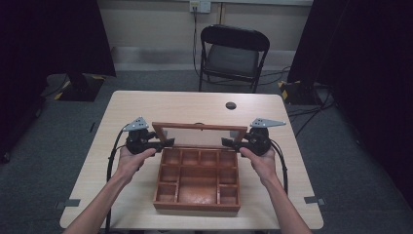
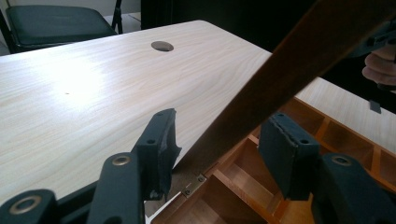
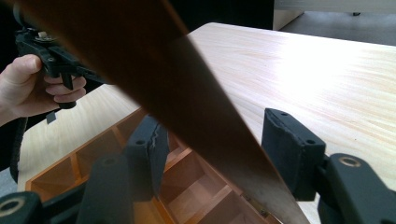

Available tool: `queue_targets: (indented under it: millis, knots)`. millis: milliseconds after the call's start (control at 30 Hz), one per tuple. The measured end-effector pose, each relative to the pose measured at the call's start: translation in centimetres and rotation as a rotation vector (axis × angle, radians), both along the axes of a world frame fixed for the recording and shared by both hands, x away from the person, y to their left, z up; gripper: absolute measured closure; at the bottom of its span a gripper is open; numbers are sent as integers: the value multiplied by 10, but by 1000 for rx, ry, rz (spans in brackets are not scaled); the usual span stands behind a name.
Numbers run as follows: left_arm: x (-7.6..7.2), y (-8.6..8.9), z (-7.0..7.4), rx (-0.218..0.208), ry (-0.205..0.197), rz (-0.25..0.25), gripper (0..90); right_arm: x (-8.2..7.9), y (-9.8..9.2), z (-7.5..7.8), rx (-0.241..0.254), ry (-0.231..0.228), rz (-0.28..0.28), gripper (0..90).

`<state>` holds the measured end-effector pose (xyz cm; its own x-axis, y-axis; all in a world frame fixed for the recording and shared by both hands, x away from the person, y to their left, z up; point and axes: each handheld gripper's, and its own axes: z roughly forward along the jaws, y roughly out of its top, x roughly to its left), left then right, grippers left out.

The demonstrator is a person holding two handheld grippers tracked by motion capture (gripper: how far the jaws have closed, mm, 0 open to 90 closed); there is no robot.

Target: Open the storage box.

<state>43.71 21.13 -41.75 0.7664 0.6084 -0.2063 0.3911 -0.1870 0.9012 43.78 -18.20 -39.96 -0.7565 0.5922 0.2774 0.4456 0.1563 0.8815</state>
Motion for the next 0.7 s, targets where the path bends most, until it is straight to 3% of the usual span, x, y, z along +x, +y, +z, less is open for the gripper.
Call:
queue_targets:
  millis: [100,533,700]
  knots:
    - [3,0,-3,-17,11,-4,437,1,0,-2,-4,3,-1,418]
    - [10,-2,-4,25,7,4,471,7,-6,-13,-23,18,-36,453]
    - [12,-2,-5,5,8,5,479,12,-5,-19,-26,33,-41,457]
